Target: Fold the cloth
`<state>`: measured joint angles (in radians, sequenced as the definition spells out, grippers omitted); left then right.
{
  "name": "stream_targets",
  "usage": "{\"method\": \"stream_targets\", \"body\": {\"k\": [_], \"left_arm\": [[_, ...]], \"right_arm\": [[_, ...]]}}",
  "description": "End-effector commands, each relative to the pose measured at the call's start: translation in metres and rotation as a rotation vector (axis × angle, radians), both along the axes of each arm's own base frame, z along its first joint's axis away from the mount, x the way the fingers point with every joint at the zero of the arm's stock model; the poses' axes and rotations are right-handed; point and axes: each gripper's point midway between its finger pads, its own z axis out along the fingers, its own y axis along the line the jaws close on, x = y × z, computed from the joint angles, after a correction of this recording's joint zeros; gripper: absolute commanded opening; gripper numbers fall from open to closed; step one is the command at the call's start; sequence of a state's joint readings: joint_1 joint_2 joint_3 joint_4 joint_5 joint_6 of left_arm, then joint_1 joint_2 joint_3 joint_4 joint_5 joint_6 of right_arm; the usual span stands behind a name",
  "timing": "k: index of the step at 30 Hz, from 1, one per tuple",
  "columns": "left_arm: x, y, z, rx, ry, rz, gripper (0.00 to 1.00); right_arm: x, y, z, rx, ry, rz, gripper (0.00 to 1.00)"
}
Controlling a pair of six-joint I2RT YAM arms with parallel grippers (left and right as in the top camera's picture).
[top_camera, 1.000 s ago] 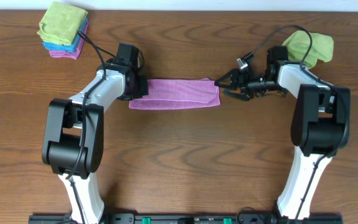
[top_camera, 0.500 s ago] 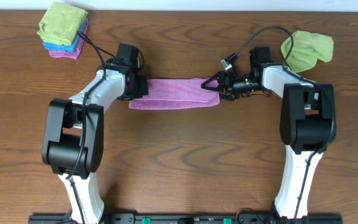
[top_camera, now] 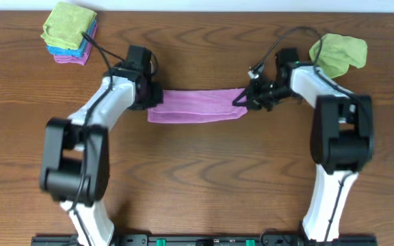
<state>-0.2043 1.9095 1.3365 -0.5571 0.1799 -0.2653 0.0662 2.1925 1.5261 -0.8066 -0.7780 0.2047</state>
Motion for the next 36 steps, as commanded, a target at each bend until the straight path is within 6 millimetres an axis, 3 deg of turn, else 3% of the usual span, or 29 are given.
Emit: {"method": "stream_targets", "body": {"k": [1, 4, 6, 10, 14, 23, 30, 36], "left_arm": [[0.005, -0.002, 0.079, -0.044, -0.176, 0.004, 0.06], [-0.006, 0.0, 0.129, -0.062, -0.279, 0.005, 0.06], [-0.017, 0.003, 0.156, -0.073, -0.328, 0.005, 0.06], [-0.041, 0.01, 0.197, -0.08, -0.404, 0.011, 0.06], [-0.066, 0.017, 0.222, -0.078, -0.444, 0.017, 0.06], [-0.104, 0.025, 0.229, -0.069, -0.404, 0.016, 0.06], [-0.116, 0.023, 0.221, -0.074, -0.347, 0.002, 0.06], [-0.12, 0.022, 0.233, -0.092, -0.391, -0.008, 0.06]], "right_arm": [[0.018, -0.036, 0.049, -0.294, -0.164, -0.044, 0.02], [0.01, -0.057, 0.066, -0.471, -0.187, -0.063, 0.01], [0.004, -0.062, 0.066, -0.556, -0.183, -0.052, 0.01], [-0.006, -0.059, 0.059, -0.69, -0.167, -0.034, 0.01], [0.001, -0.035, 0.059, -0.761, -0.243, -0.014, 0.01], [0.003, 0.026, 0.029, -0.776, -0.301, 0.061, 0.01], [0.023, 0.054, 0.06, -0.775, -0.424, 0.049, 0.01], [0.02, 0.085, 0.062, -0.741, -0.49, 0.126, 0.01]]}}
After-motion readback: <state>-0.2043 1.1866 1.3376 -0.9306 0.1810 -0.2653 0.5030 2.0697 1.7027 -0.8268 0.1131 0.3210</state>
